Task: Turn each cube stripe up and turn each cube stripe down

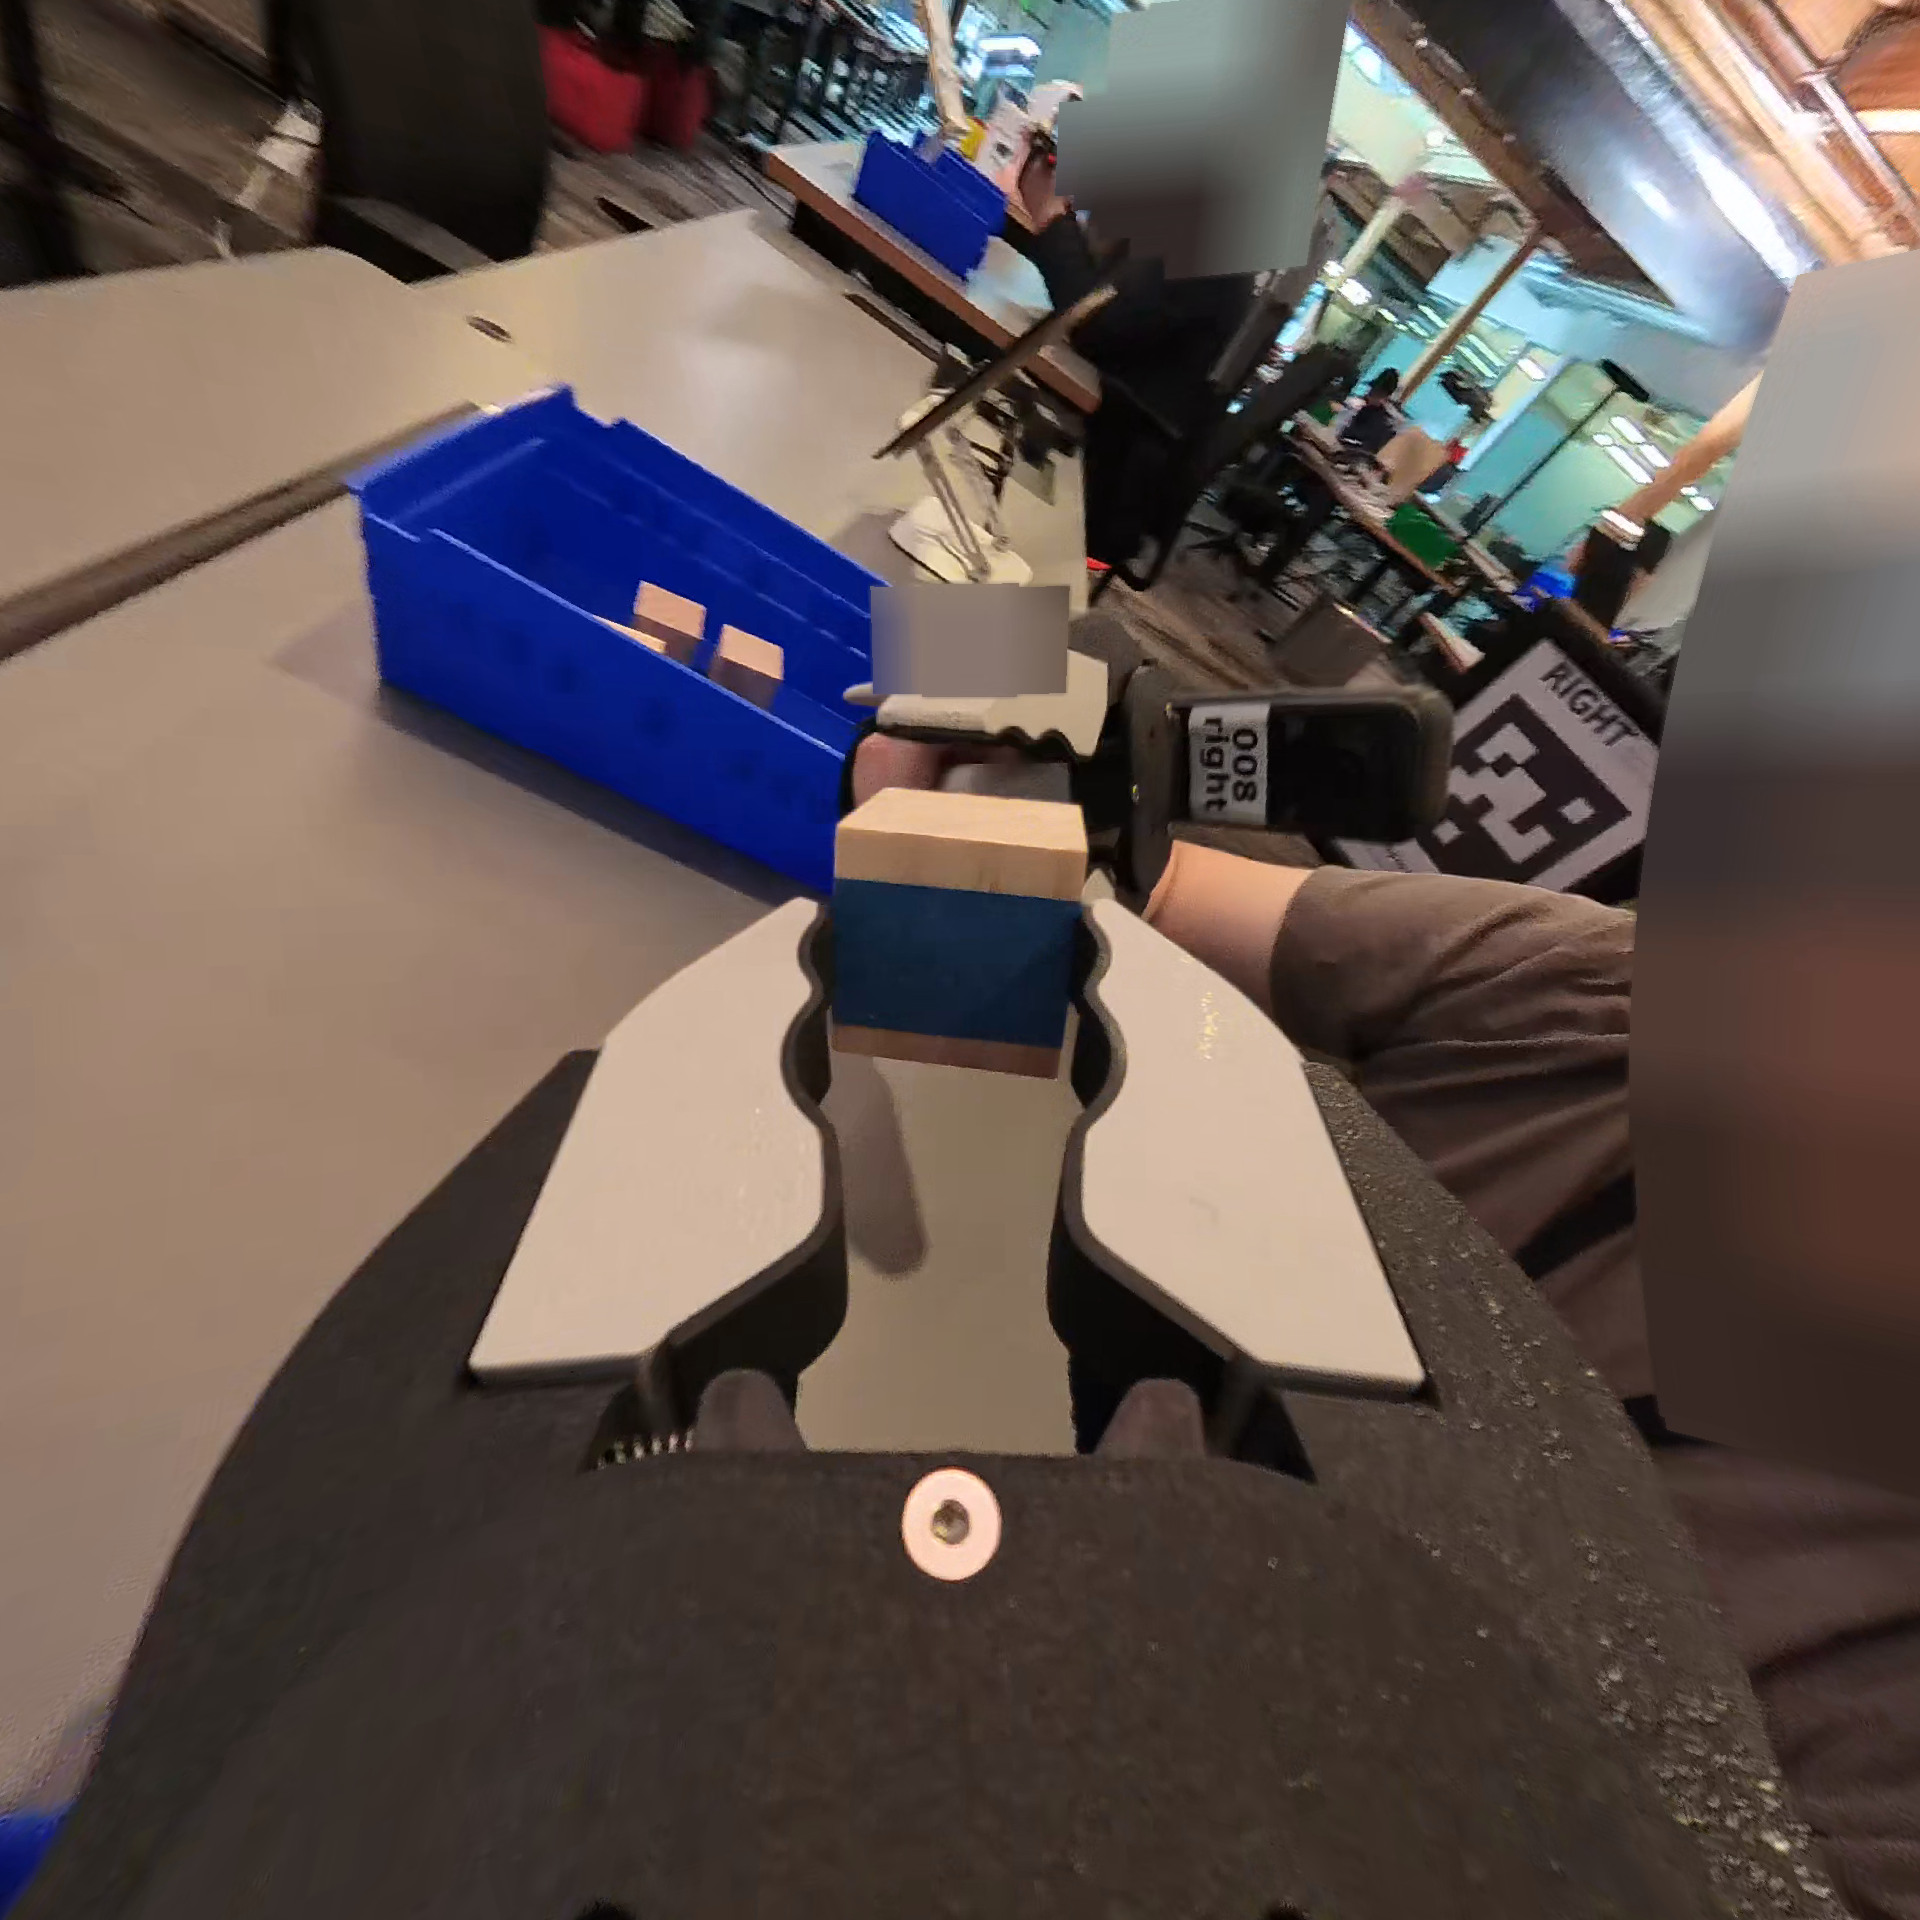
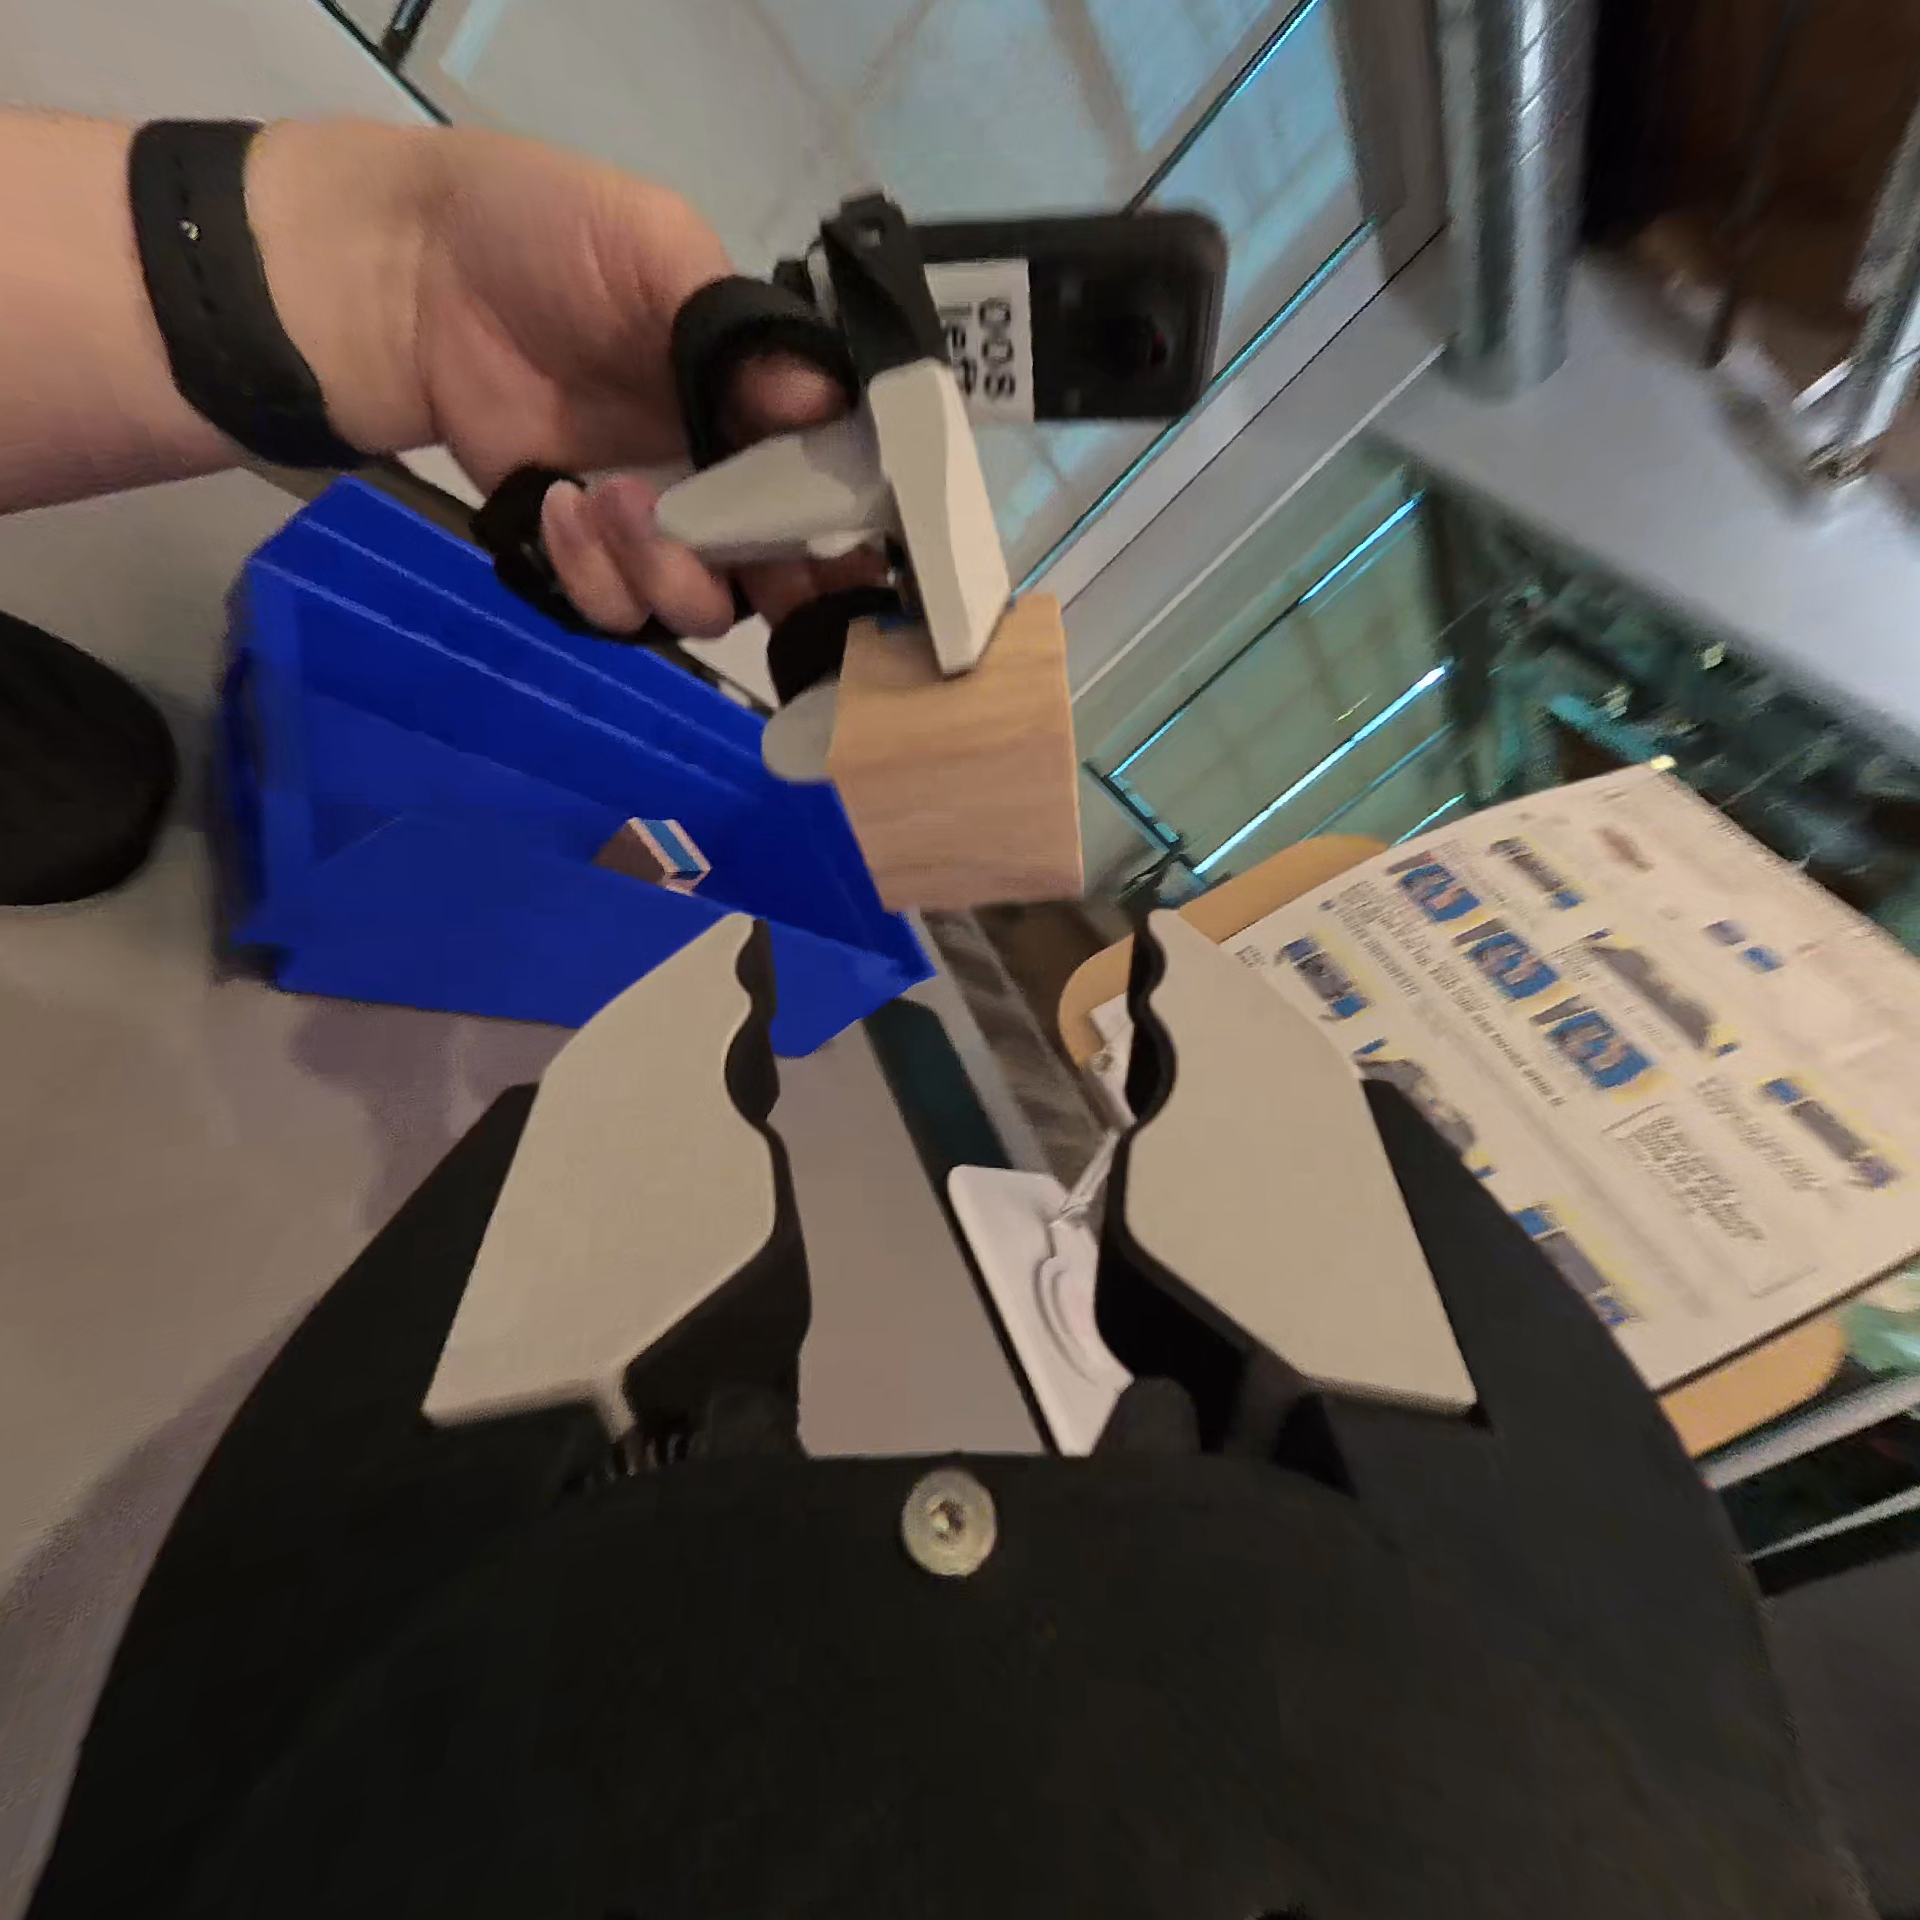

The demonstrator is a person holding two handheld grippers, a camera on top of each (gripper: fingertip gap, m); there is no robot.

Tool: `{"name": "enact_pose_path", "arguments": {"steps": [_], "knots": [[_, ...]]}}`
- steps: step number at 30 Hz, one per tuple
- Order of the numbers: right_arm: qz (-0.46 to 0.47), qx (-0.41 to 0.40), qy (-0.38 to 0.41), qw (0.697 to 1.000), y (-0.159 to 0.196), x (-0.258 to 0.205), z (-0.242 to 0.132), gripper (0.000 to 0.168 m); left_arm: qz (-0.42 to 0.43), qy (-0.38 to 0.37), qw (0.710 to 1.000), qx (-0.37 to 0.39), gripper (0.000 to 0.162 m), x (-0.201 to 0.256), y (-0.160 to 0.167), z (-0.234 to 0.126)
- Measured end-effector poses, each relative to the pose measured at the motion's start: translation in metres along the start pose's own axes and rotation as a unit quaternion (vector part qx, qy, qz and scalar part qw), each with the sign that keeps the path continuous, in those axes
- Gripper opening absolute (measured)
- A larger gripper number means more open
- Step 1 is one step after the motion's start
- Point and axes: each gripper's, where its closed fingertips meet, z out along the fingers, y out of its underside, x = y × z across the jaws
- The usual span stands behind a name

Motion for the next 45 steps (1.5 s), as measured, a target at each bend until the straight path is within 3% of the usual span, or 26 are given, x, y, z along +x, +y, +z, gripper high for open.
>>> {"name": "enact_pose_path", "arguments": {"steps": [1, 6, 11, 15, 18, 21, 24, 26, 30, 33, 41, 45], "knots": [[-0.006, 0.004, 0.011, 1.0, -0.002, 0.001, -0.001, 0.064, -0.004, 0.011, 1.0, -0.003, 0.044, 0.002, 0.001, 0.006], [0.0, 0.01, 0.005, 1.0, -0.003, 0.002, -0.003, 0.061, -0.016, 0.047, 0.999, -0.021, 0.044, 0.008, 0.009, 0.025], [-0.03, 0.028, 0.01, 0.999, -0.009, 0.0, -0.008, 0.045, -0.027, 0.066, 0.997, -0.015, 0.044, 0.011, 0.008, 0.03], [-0.026, 0.03, -0.013, 0.999, -0.011, 0.0, -0.011, 0.045, -0.039, 0.081, 0.996, -0.013, 0.043, 0.015, 0.008, 0.032], [0.017, -0.004, -0.065, 0.998, -0.007, 0.008, -0.015, 0.045, -0.048, 0.073, 0.996, 0.007, 0.044, 0.01, 0.002, 0.029], [0.065, -0.109, -0.089, 0.988, 0.017, 0.044, -0.033, 0.045, -0.023, -0.008, 0.998, 0.057, 0.045, -0.012, -0.015, 0.012], [0.176, -0.272, -0.142, 0.935, 0.074, 0.07, -0.085, 0.045, 0.01, -0.093, 0.994, 0.056, 0.046, -0.028, -0.018, -0.015], [0.233, -0.365, -0.131, 0.892, 0.117, 0.086, -0.127, 0.045, 0.028, -0.137, 0.988, 0.06, 0.046, -0.034, -0.02, -0.032], [0.307, -0.542, -0.16, 0.766, 0.186, 0.07, -0.21, 0.045, 0.034, -0.192, 0.978, 0.072, 0.045, -0.041, -0.023, -0.062], [0.36, -0.603, -0.183, 0.687, 0.21, 0.051, -0.24, 0.045, 0.022, -0.208, 0.973, 0.097, 0.042, -0.044, -0.028, -0.079], [0.392, -0.688, -0.193, 0.579, 0.257, 0.024, -0.254, 0.046, 0.026, -0.233, 0.969, 0.08, 0.04, -0.046, -0.023, -0.088], [0.387, -0.712, -0.178, 0.558, 0.276, 0.021, -0.254, 0.046, 0.034, -0.309, 0.949, 0.05, 0.04, -0.06, -0.012, -0.116]]}}
